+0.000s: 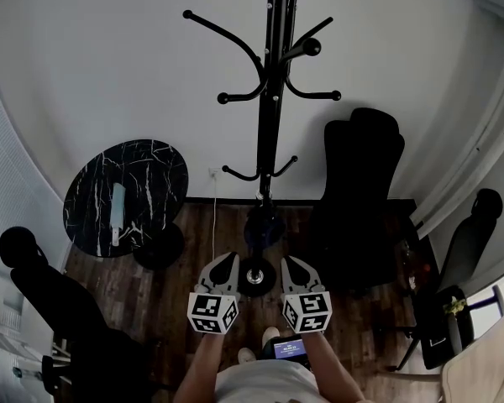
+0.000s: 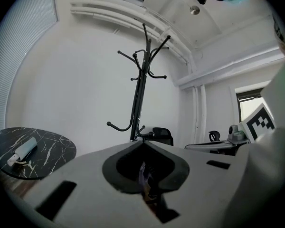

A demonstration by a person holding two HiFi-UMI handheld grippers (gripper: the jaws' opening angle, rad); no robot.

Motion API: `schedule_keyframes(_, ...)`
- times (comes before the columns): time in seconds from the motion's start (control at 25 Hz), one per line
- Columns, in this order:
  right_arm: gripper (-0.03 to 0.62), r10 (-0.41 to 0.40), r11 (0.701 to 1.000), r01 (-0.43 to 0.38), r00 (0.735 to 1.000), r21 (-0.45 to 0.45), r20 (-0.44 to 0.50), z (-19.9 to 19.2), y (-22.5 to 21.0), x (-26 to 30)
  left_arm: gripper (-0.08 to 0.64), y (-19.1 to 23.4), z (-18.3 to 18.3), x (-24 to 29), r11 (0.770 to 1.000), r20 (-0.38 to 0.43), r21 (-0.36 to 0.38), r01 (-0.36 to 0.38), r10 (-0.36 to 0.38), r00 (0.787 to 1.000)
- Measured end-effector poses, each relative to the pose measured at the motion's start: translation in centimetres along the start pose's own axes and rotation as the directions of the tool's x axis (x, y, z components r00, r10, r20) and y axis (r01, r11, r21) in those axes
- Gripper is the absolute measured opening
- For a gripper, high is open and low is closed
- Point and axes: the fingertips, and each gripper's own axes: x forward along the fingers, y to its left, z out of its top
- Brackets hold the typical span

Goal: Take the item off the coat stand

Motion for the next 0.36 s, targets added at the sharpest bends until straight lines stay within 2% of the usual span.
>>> schedule_keyframes(0.36, 0.012, -0.015, 1.0, 0.015, 1.0, 0.005, -0.007, -0.29, -0.66, -0.15, 0.021, -0.13, -0.89, 0.25, 1.0, -0.023, 0.0, 0.003, -0.003, 1.0)
